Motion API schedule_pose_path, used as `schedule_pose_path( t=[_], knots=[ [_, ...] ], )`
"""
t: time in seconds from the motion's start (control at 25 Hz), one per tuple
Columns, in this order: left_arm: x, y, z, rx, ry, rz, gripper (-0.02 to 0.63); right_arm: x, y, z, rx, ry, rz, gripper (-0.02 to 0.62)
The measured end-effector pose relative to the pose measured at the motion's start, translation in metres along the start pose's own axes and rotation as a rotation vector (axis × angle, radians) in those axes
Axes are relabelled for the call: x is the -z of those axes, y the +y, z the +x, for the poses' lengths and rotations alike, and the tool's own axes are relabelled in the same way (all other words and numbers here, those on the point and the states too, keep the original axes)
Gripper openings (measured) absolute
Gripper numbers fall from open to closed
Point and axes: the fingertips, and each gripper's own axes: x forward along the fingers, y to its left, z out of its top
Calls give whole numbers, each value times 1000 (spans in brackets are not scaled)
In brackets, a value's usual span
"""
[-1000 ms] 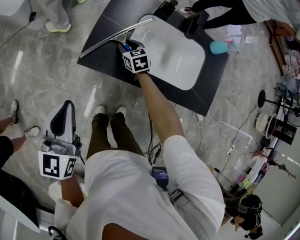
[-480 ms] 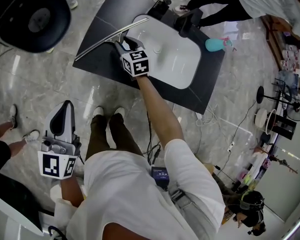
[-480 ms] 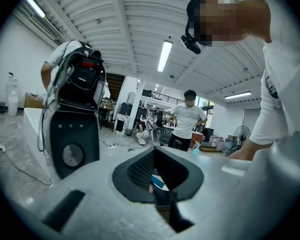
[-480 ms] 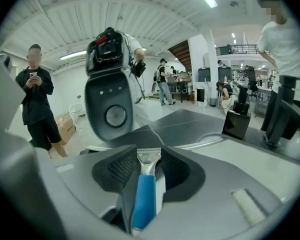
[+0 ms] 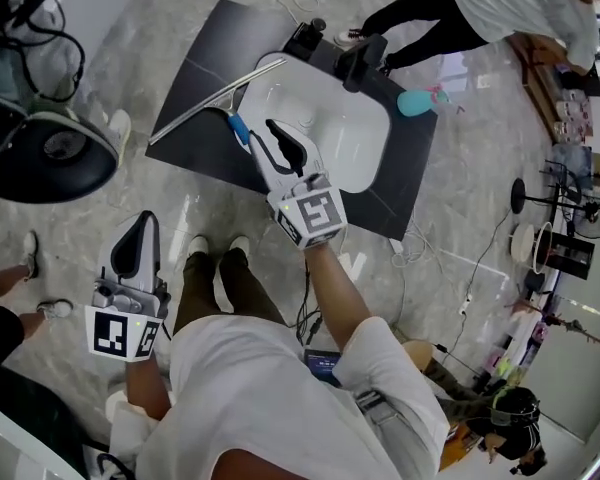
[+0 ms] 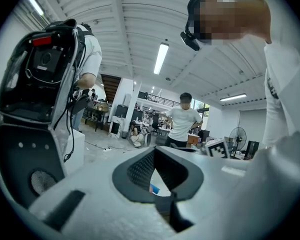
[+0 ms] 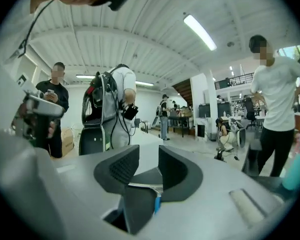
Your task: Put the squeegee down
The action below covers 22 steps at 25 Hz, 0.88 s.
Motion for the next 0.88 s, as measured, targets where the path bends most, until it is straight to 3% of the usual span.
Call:
schedule_pose_path(
  t=[0.4, 0.88],
  knots=[
    [-29, -38, 14, 107, -37, 47, 6, -67, 32, -168, 139, -94, -4, 121],
    [-48, -111, 9, 245, -56, 125, 6, -139, 44, -309, 354, -279, -71, 66]
  ],
)
